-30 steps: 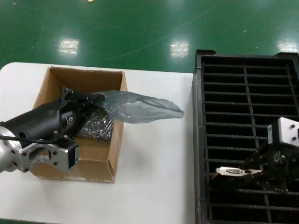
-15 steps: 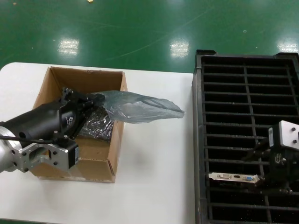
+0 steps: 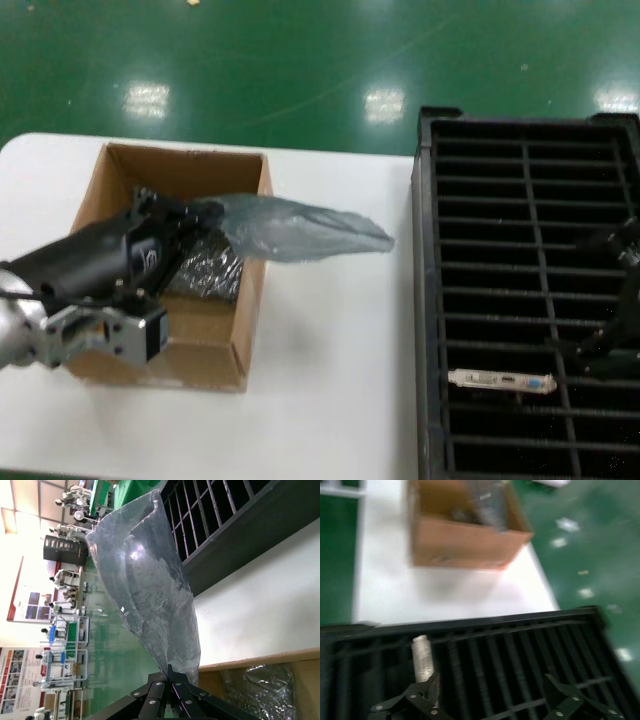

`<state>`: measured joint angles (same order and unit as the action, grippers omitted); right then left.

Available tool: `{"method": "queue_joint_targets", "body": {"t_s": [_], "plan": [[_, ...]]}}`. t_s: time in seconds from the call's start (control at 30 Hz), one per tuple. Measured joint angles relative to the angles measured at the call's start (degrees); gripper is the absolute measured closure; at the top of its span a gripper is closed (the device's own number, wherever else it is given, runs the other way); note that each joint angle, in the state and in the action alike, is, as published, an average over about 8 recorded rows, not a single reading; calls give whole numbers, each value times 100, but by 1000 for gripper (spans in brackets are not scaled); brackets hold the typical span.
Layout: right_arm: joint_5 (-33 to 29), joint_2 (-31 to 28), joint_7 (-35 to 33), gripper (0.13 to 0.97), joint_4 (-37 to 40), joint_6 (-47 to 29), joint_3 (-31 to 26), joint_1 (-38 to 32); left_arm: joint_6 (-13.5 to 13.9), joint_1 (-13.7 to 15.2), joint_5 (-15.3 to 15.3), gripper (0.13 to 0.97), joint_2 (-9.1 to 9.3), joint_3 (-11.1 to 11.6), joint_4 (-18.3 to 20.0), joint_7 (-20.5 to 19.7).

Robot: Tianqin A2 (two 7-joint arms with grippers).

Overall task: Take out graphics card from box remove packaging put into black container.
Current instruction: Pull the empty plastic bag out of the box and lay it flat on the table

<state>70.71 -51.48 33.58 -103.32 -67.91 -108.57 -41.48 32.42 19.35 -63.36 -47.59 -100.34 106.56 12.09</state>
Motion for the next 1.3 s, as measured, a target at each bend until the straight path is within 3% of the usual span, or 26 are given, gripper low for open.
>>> {"method": "queue_joint_targets", "body": {"t_s": [0.1, 0.37, 0.63, 0.73, 0.83, 0.97, 1.1, 1.2, 1.3], "plan": [[86, -83, 17, 450, -48, 650, 511, 602, 0, 0, 0, 957, 0, 0, 0, 0], [400, -18, 183, 277, 231, 2201, 1861, 2079, 0, 0, 0, 957, 0, 0, 0, 0], [951, 110, 236, 183, 786, 2828, 2516, 2658, 29, 10, 26, 957, 18, 9, 14, -51], [990, 115, 222, 165, 812, 2845, 2540, 2678, 161, 58, 69, 957, 86, 40, 74, -289], [989, 115, 223, 149, 811, 2844, 2539, 2677, 526, 166, 60, 957, 288, 154, 180, -824], [989, 115, 224, 129, 810, 2844, 2539, 2677, 1384, 374, -130, 957, 887, 527, 245, -1838], [989, 115, 224, 129, 810, 2844, 2539, 2677, 2442, 588, -250, 957, 1823, 1103, 130, -2906], [989, 115, 224, 129, 811, 2844, 2539, 2677, 3249, 734, 21, 957, 2617, 1558, -11, -3697], [989, 115, 224, 129, 811, 2844, 2539, 2677, 4051, 864, 645, 957, 3377, 1953, -154, -4516]]}}
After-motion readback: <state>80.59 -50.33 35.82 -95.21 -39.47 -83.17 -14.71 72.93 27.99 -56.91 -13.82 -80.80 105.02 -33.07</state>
